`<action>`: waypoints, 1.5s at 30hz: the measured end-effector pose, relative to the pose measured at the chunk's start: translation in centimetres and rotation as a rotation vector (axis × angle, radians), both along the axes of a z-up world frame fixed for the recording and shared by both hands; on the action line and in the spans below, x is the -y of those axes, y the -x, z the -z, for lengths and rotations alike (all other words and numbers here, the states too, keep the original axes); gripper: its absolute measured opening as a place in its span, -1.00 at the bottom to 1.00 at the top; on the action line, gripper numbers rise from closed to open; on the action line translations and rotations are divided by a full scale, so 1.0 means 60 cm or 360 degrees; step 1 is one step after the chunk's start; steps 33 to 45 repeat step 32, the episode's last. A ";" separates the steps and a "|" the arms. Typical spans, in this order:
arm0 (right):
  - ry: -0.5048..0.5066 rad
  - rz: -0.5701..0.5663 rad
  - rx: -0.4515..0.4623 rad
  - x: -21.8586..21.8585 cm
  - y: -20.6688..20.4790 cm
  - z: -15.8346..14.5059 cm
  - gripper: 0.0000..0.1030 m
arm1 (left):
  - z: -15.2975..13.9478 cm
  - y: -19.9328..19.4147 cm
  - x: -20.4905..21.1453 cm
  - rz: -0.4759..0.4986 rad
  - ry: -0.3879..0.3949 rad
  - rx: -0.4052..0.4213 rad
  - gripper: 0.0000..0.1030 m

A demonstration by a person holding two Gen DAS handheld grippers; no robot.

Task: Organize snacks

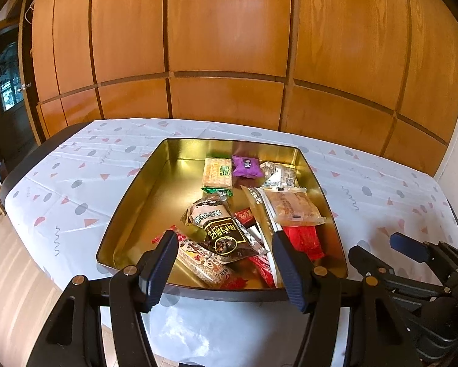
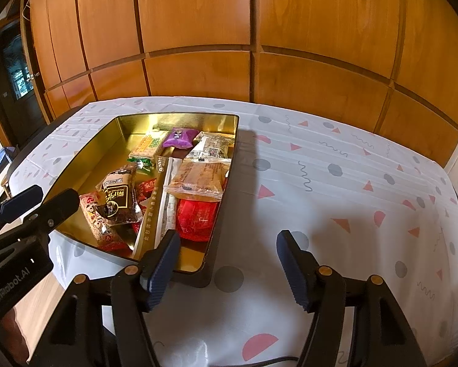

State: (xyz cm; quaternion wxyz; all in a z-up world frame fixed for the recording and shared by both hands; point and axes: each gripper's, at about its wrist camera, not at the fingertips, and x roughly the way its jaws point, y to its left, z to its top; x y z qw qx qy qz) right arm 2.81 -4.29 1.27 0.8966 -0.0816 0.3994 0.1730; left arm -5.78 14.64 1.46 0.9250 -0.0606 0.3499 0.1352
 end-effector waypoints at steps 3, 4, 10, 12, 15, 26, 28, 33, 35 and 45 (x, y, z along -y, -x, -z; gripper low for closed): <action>0.0000 0.0000 0.0000 0.000 0.000 0.000 0.29 | 0.001 -0.001 0.001 0.0006 0.0009 -0.0005 0.25; 0.0000 -0.0001 0.0000 -0.001 0.000 0.000 0.30 | 0.002 -0.001 0.001 0.0007 0.0010 -0.0006 0.25; -0.0002 -0.0001 -0.0006 -0.001 0.000 0.003 0.33 | 0.008 -0.005 0.000 0.0015 0.0028 -0.0029 0.25; -0.0006 -0.0001 -0.0009 -0.001 -0.001 0.004 0.34 | 0.009 -0.005 0.001 0.0019 0.0031 -0.0034 0.25; -0.0010 0.0001 -0.0011 0.001 -0.001 0.004 0.35 | 0.010 -0.006 0.002 0.0031 0.0035 -0.0037 0.25; -0.0049 0.0027 -0.0017 0.014 -0.005 0.004 0.37 | 0.011 -0.009 0.007 0.0087 0.0071 0.0001 -0.11; -0.0065 0.0038 -0.0023 0.021 -0.010 0.003 0.37 | 0.007 -0.009 0.006 0.0090 0.0068 0.0022 -0.19; -0.0127 0.0123 -0.0040 0.070 -0.032 -0.009 0.37 | 0.006 -0.012 0.005 0.0131 0.0074 0.0025 -0.20; -0.0127 0.0123 -0.0040 0.070 -0.032 -0.009 0.37 | 0.006 -0.012 0.005 0.0131 0.0074 0.0025 -0.20; -0.0127 0.0123 -0.0040 0.070 -0.032 -0.009 0.37 | 0.006 -0.012 0.005 0.0131 0.0074 0.0025 -0.20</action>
